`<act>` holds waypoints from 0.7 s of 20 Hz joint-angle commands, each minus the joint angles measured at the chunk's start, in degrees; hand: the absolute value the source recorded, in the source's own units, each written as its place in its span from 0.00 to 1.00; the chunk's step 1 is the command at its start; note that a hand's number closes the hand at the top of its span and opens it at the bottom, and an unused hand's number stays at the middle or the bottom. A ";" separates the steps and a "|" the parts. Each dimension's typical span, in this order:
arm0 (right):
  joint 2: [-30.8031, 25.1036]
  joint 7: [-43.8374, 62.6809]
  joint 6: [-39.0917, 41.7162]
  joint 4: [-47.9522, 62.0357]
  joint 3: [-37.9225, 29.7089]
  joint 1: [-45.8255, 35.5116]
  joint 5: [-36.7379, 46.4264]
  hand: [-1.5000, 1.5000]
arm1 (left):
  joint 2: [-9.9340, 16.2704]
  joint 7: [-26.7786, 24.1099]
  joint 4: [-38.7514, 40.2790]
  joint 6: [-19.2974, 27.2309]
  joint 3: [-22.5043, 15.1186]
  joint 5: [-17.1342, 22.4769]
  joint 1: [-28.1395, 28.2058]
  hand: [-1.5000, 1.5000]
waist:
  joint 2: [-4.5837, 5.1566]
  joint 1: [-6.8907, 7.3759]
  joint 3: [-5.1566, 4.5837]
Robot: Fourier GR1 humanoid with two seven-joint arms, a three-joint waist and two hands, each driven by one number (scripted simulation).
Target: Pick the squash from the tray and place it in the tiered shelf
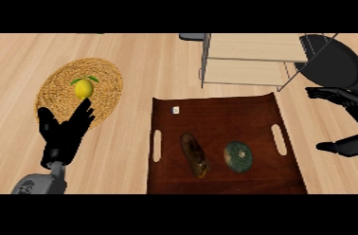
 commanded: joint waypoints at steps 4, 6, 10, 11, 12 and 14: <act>-4.24 5.33 9.52 -9.50 2.55 -0.45 0.87 0.00 | -0.96 0.06 -1.20 0.49 0.01 -1.02 4.32 0.50 | -0.38 -1.27 -0.30; -5.31 8.56 10.94 -12.73 2.89 -1.08 0.85 0.00 | -1.31 -0.06 2.66 -0.60 1.13 -0.34 0.81 0.50 | -0.27 -1.60 -0.33; -5.42 22.40 8.76 -23.53 3.85 -0.38 -0.68 0.00 | -3.29 0.34 -0.13 1.55 -0.72 -2.01 3.58 0.50 | -0.50 -1.99 -0.38; -3.55 23.60 5.09 -27.15 4.96 3.41 1.34 0.00 | -1.41 -0.29 4.21 -0.97 2.60 0.21 1.07 0.50 | -0.42 -2.49 -0.38; -4.29 28.99 4.91 -29.55 3.68 2.44 -0.88 0.00 | -1.14 0.56 2.46 0.06 2.65 -0.34 1.44 0.50 | -0.48 -2.30 -0.39; -0.20 37.61 0.63 -31.70 6.72 -2.51 0.67 0.00 | -2.71 -0.39 0.07 0.69 -0.05 -2.09 4.92 0.50 | -0.43 -1.31 -0.41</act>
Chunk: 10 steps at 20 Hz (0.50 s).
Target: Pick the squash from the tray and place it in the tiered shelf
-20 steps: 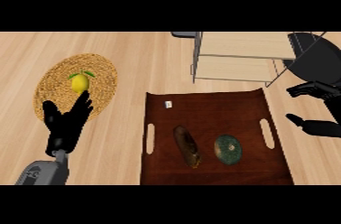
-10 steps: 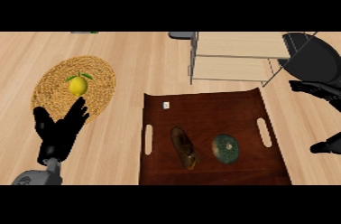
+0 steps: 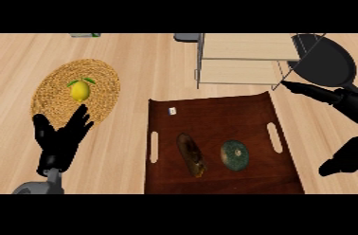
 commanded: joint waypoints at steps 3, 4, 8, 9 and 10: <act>4.18 20.41 -5.87 -11.05 1.41 -2.74 0.08 0.00 | 0.28 1.18 3.01 -1.42 0.98 -0.17 -1.99 0.50 | 0.48 0.18 -0.28; 6.01 19.31 -9.77 -13.13 5.43 0.91 7.29 0.00 | -0.78 -0.25 0.83 -0.68 0.17 -0.53 1.55 0.50 | 0.40 0.30 -0.25; 8.77 27.47 -10.43 -17.61 9.22 1.65 10.95 0.00 | -0.31 -0.55 0.97 -2.04 0.60 -0.78 1.78 0.50 | 0.44 0.25 -0.23; 8.39 30.20 -9.52 -20.70 8.59 2.78 9.35 0.00 | 0.42 -2.16 1.21 -3.58 1.12 -0.52 3.93 0.50 | 0.40 0.17 -0.24; 9.97 33.32 -9.76 -20.19 9.41 0.71 10.46 0.00 | -0.34 1.02 1.07 -1.65 1.58 -0.50 0.47 0.50 | 0.47 0.29 -0.23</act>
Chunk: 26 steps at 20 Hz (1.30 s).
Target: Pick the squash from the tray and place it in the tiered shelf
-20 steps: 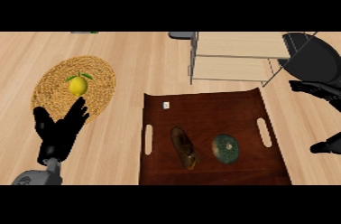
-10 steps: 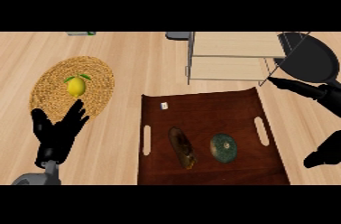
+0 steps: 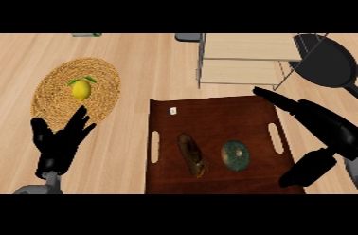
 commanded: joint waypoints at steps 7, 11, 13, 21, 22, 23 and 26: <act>5.81 6.94 2.92 -0.67 5.14 0.78 11.30 0.00 | 0.93 0.82 3.56 -3.11 3.19 -0.14 -0.72 0.50 | 0.45 0.18 -0.28; 9.36 11.49 1.50 -4.18 7.26 3.76 16.62 0.00 | -2.52 0.84 4.06 -1.22 1.57 -2.20 -1.80 0.50 | 0.40 -0.03 -0.28; 9.32 11.97 1.46 -5.93 7.48 5.69 19.04 0.00 | -1.53 1.75 0.52 -1.44 1.60 -2.76 1.16 0.50 | 0.35 0.09 -0.27; 15.12 8.43 -0.29 -1.25 9.62 7.73 29.49 0.00 | -2.18 -0.75 5.03 -4.80 4.24 -2.65 0.36 0.50 | 0.42 0.11 -0.28; 15.26 7.48 0.74 -1.94 8.38 8.13 29.86 0.00 | -3.40 0.84 3.14 -3.14 2.93 -4.47 -0.25 0.50 | 0.40 0.09 -0.27; 17.79 8.57 1.71 0.42 8.13 5.13 29.73 0.00 | -2.78 0.49 0.55 -3.38 4.08 -3.87 1.78 0.50 | 0.41 0.29 -0.27; 17.45 4.73 0.22 3.59 8.93 7.16 33.34 0.00 | -1.67 3.75 1.10 -4.25 4.94 -3.57 -0.36 0.50 | 0.43 0.24 -0.27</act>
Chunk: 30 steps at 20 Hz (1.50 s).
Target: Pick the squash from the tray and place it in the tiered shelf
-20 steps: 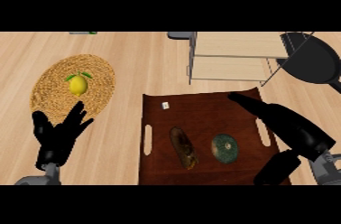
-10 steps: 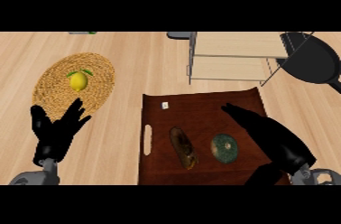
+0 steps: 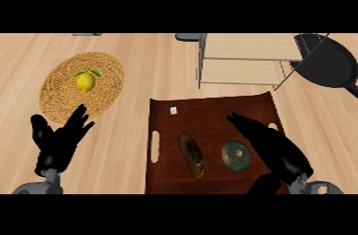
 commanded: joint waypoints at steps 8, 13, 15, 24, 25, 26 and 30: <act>4.16 -5.24 -3.16 10.08 -2.04 -1.77 10.97 0.00 | -2.40 -1.11 1.30 -1.72 0.60 -1.36 1.86 0.50 | 0.22 0.18 -0.20; 8.53 -7.89 -6.65 13.73 -1.98 -2.43 14.35 0.00 | -3.07 0.23 -0.40 -0.34 0.82 -3.01 2.66 0.50 | 0.18 0.20 -0.19; 6.32 -9.57 -3.21 12.16 -5.59 -3.51 11.49 0.00 | -1.97 3.94 -4.92 -2.06 0.77 -1.59 4.01 0.50 | 0.14 0.24 -0.19; 12.97 -17.24 -9.87 23.18 -2.24 -2.11 18.52 0.00 | -1.77 1.29 2.73 -3.79 3.99 -2.45 -1.25 0.50 | 0.22 0.08 -0.20; 9.24 -18.06 -6.22 20.09 0.27 -0.29 18.97 1.00 | -1.81 1.31 3.49 -2.92 3.94 -2.78 -1.95 0.50 | 0.21 -0.09 -0.22; 8.89 -18.83 -3.39 24.79 3.93 -4.08 20.95 1.00 | -4.32 2.23 -1.02 -0.44 1.09 -4.39 0.07 0.50 | 0.28 1.04 -0.19; 7.68 -27.27 -7.64 27.04 2.37 -1.16 20.36 1.00 | -3.72 0.95 0.25 -2.53 2.28 -3.30 1.33 0.50 | 0.25 0.24 -0.19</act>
